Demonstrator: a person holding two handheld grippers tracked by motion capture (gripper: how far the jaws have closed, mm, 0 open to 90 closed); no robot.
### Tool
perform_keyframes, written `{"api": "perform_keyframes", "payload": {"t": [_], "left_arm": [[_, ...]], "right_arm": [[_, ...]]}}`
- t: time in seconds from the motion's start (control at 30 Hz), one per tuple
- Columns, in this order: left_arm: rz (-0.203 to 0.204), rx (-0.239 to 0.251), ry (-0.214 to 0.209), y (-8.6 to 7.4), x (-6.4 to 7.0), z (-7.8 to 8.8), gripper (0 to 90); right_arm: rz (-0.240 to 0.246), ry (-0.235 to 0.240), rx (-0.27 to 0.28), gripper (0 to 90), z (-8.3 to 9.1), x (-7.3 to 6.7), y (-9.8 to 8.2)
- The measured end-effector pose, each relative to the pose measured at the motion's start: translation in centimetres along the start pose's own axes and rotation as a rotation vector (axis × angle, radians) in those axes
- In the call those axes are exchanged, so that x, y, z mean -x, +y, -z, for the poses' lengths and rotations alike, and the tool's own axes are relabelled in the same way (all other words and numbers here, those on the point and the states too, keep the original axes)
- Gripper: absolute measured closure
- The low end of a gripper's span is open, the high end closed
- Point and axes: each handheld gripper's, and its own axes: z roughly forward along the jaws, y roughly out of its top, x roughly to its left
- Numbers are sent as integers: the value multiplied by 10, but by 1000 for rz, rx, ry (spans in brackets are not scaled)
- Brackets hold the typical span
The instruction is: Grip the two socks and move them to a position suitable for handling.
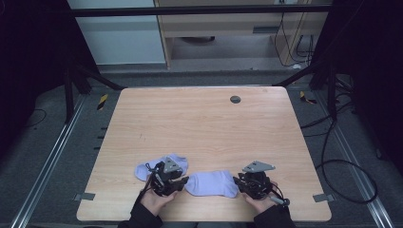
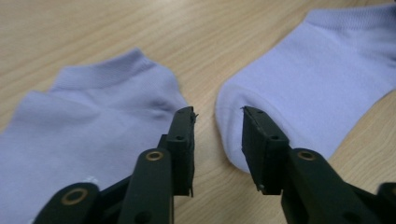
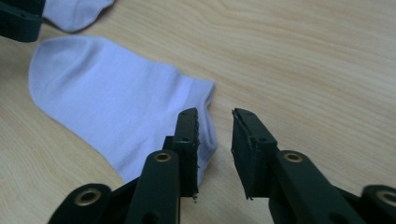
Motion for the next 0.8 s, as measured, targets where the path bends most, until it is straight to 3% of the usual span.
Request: {"api": "perform_keyframes", "payload": {"t": [0.3,0.57,0.8], "left_arm": [[62,87,53,2,-25,25,497],[111,107,119,-11,-56,42,452],[169,109,186,-28,-87,54,439]], "right_arm": [[-23,-15,74,616,5,8,11],[-28,-3,98,570,2,5,21],[-23,27,108,553,-9,-6,34]]}}
